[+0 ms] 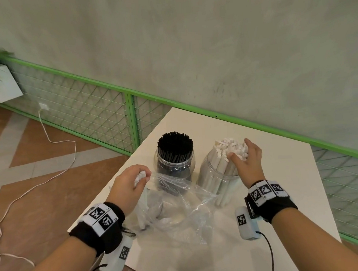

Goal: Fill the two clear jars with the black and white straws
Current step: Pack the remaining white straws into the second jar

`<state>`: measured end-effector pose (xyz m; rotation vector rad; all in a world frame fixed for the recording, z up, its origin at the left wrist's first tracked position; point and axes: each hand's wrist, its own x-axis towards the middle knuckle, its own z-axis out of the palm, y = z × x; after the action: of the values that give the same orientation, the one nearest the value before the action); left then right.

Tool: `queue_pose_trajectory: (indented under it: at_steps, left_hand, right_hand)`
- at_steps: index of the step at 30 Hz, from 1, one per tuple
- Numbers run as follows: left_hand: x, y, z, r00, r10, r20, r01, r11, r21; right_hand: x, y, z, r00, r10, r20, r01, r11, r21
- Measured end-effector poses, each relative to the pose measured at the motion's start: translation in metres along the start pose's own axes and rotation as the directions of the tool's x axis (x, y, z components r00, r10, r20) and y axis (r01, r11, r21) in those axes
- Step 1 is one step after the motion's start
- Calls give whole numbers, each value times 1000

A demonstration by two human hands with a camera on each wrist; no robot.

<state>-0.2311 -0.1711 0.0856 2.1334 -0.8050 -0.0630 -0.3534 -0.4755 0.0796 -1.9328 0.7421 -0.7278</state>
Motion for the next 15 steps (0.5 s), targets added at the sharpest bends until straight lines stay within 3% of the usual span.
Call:
queue_pose_trajectory:
  at_steps: [3,5,7,9,11,13,15]
  left_hand:
    - [1,0,0,1000,-3,3,3,1000,6]
    - [0,-1,0,1000,-2,0,2,1000,10]
    - [0,-2,0,1000,1,-1,-1,1000,11]
    - [0,-2,1,1000,4,-5,-4,1000,7]
    - [0,-3,1,1000,13,-8,-12,1000,11]
    - [1,-3,2,1000,18,-7,-18,1000,16]
    - [1,-3,2,1000,20,-9,-20,1000,18]
  right_hand:
    - [-5,-3,-1,993,-118,-7,118,992,52]
    - [-6,-5,-1,958,-286,17,286,949,-130]
    - [-3,-6,-2,912,-383,151,409,805,-430]
    - [7,-10,-2,881,-360,308,471,592,-654]
    - [21,-18,-3,844,-296,447,535,416,-735]
    - [36,-23,-1,797,-222,562,604,326,-727]
    - [46,-25,1,773,-163,613,628,327,-706]
